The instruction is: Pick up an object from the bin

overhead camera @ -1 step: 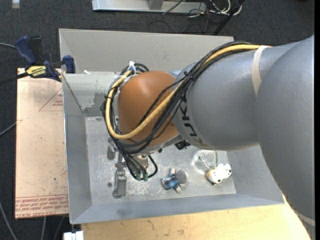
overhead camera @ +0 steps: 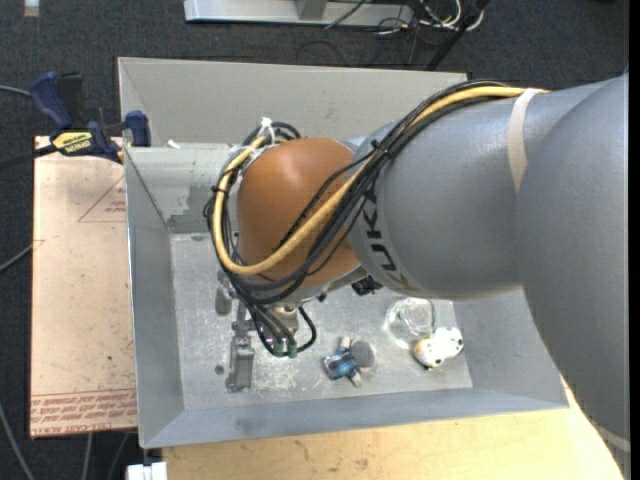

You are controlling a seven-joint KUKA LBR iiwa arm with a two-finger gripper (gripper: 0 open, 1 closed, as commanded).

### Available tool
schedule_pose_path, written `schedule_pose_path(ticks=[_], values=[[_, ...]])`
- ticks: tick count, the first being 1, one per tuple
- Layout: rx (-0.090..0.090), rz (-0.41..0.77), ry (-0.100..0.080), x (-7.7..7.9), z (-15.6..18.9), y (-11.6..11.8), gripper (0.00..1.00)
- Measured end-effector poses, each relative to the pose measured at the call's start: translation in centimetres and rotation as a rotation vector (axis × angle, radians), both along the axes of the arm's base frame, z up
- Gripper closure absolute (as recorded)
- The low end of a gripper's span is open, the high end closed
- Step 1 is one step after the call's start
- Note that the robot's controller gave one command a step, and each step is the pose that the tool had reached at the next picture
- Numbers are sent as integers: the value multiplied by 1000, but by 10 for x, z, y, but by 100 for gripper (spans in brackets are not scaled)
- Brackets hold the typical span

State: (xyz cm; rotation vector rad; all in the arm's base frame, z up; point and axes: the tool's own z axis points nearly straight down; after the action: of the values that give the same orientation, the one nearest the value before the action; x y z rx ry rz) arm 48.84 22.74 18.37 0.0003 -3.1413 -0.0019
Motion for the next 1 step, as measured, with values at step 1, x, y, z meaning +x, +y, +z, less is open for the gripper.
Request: schedule_pose_path(ticks=[1], values=[[0,185,-3,4,-52,-37,0]])
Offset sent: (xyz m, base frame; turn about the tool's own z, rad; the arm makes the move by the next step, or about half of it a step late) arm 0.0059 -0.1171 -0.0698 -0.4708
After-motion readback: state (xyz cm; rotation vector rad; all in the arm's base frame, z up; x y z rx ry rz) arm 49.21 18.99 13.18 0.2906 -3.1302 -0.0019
